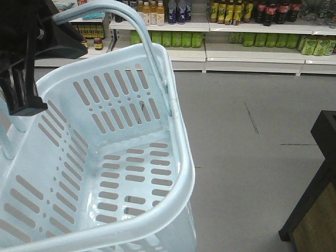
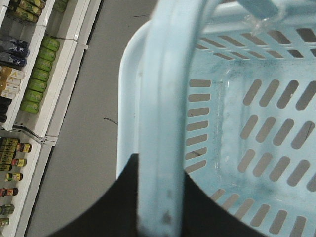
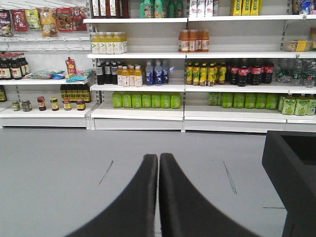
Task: Pick three apples into basket with both arms
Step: 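Drive the base along the shelves carrying the basket in the left gripper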
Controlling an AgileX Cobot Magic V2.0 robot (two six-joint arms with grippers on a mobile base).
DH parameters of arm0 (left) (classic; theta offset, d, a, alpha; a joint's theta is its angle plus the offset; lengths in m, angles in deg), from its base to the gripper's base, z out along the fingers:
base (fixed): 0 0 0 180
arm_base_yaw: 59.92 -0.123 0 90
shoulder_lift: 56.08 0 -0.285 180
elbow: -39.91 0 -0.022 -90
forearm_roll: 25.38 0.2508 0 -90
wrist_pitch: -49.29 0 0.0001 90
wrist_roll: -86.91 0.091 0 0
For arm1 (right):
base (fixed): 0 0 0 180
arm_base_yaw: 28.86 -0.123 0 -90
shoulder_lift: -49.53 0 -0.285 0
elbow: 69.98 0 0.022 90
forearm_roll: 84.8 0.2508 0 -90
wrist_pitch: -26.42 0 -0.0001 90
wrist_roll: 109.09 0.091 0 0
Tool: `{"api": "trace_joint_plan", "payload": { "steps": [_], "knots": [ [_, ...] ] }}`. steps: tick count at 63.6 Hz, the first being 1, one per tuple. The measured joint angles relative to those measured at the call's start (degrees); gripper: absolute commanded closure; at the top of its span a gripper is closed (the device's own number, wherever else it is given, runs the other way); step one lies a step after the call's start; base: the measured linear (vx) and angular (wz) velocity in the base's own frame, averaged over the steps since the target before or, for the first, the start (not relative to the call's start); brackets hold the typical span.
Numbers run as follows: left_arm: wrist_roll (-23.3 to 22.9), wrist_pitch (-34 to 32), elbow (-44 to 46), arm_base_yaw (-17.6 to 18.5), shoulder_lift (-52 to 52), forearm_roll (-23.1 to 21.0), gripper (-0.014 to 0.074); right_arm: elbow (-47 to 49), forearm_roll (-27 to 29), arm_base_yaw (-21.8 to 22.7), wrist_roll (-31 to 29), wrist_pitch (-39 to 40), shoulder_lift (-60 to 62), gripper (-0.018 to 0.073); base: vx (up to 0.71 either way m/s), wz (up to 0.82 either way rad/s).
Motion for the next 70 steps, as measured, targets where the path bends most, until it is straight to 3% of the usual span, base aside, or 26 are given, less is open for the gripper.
{"api": "trace_joint_plan", "payload": {
  "steps": [70],
  "knots": [
    [0.0,0.0,0.0,0.0,0.0,0.1,0.0603,0.0,0.0,0.0,0.0,0.0,0.0,0.0568,0.08,-0.03]
  ]
}}
